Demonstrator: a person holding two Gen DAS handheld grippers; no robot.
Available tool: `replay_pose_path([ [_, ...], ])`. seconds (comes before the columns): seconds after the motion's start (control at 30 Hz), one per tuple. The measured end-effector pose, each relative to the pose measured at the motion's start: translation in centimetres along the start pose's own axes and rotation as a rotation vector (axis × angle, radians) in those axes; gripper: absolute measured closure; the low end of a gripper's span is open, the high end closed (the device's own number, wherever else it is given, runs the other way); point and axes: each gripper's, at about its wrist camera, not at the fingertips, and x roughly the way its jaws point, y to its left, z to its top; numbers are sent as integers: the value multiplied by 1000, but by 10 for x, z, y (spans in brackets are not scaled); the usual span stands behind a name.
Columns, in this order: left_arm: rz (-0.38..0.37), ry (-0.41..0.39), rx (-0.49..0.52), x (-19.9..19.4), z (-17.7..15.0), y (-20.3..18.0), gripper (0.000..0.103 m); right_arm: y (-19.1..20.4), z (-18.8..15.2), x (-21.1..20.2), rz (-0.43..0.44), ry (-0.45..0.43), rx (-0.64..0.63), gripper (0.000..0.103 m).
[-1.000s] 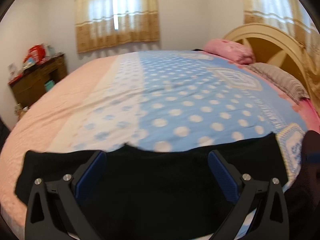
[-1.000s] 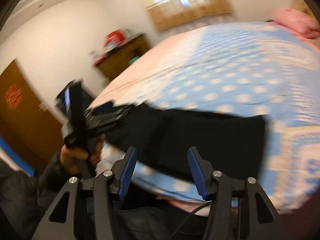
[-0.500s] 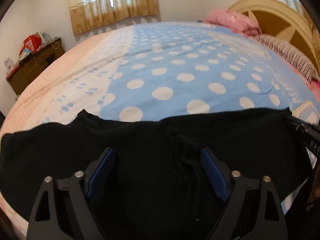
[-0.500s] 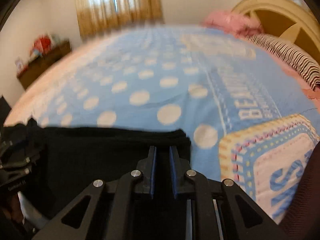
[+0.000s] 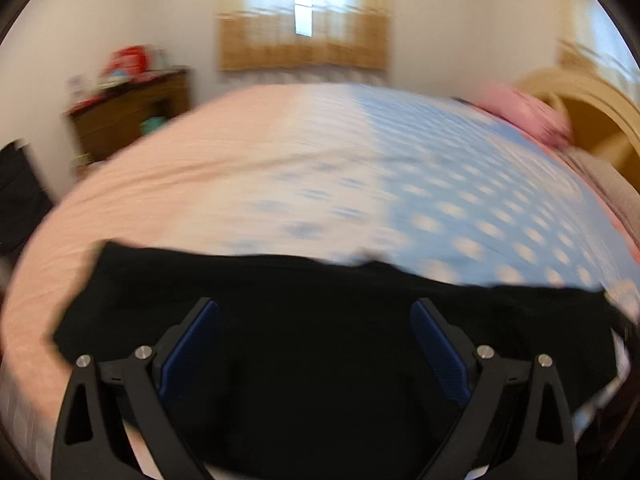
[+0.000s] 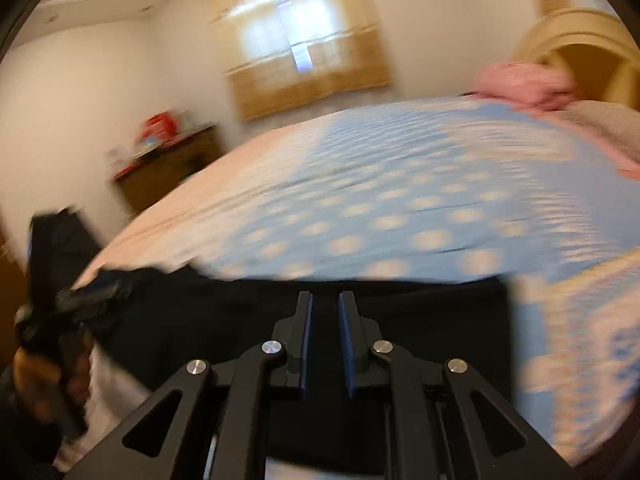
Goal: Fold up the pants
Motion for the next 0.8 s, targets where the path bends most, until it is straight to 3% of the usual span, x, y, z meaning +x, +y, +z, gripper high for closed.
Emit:
replay_pose_path([
  [0.13,169,-40,-144,-13,-6,74,4,56,-13,23,108,55,-144,89],
  [0.27,253,-34,-293,-15,-18,130,5,78,-30,51,124,156,-199,89],
  [0.37,247,-6,-375,-5,-27,151,6,83,-37,57,119,209,-188,89],
  [0.5,201,29,-462,10,-39,164,6,85,-26,32,137,126,-163,89],
  [0.6,193,13,-437,10,-41,154,6,86,-20,19,154,90,-150,89],
  [0.73,130,5,-438,7,-39,145,24,93,-24,23,163,121,-145,89],
  [0.8,112,5,-449,7,-41,144,25,94,-23,29,172,145,-134,89],
])
